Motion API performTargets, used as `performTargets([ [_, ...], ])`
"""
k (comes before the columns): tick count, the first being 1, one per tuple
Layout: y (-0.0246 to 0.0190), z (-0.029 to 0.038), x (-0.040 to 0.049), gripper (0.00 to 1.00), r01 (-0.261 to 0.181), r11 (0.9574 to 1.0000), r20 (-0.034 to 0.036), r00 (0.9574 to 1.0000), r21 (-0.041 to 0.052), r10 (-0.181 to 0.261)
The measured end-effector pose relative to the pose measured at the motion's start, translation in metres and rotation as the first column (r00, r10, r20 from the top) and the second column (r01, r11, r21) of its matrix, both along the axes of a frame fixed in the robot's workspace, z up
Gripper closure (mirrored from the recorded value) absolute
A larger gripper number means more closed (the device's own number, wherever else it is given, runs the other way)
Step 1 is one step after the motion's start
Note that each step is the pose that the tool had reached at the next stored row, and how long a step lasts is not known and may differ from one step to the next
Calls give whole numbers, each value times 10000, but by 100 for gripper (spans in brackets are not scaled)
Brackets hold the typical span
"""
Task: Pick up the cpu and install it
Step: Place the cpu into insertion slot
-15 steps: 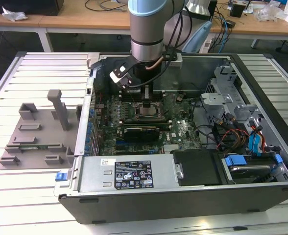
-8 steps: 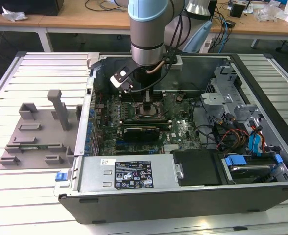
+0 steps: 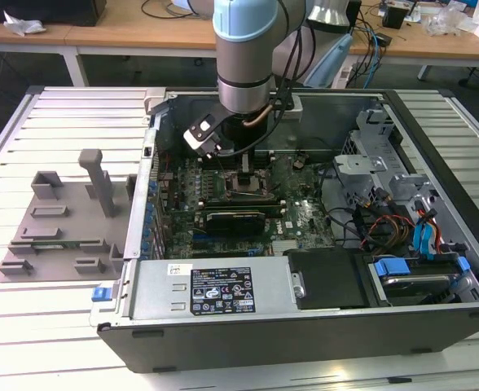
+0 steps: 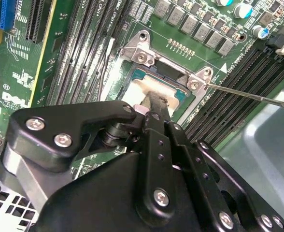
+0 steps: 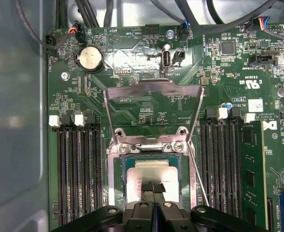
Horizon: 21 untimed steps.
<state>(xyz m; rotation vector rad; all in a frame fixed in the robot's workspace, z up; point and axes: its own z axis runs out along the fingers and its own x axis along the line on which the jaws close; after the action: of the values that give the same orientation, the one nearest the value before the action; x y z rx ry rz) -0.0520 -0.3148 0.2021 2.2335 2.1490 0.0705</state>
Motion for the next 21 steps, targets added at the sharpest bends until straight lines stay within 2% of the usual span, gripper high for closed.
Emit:
performTargets([
  [3, -1, -5, -2, 89, 3, 10000, -1, 10000, 0, -3],
  [6, 2, 21, 0, 89, 5, 10000, 10, 10000, 17, -5],
  [10, 1, 112, -1, 89, 3, 10000, 4, 10000, 7, -3],
  [12, 1, 223, -1, 89, 4, 10000, 3, 10000, 5, -4],
  [14, 1, 297, -1, 89, 4, 10000, 4, 10000, 6, -4],
  [16, 1, 413, -1, 89, 3, 10000, 3, 10000, 5, -3],
  [18, 1, 454, -1, 89, 3, 10000, 3, 10000, 4, -3],
  [21, 1, 455, 32, 89, 3, 10000, -7, 10000, 4, -3],
])
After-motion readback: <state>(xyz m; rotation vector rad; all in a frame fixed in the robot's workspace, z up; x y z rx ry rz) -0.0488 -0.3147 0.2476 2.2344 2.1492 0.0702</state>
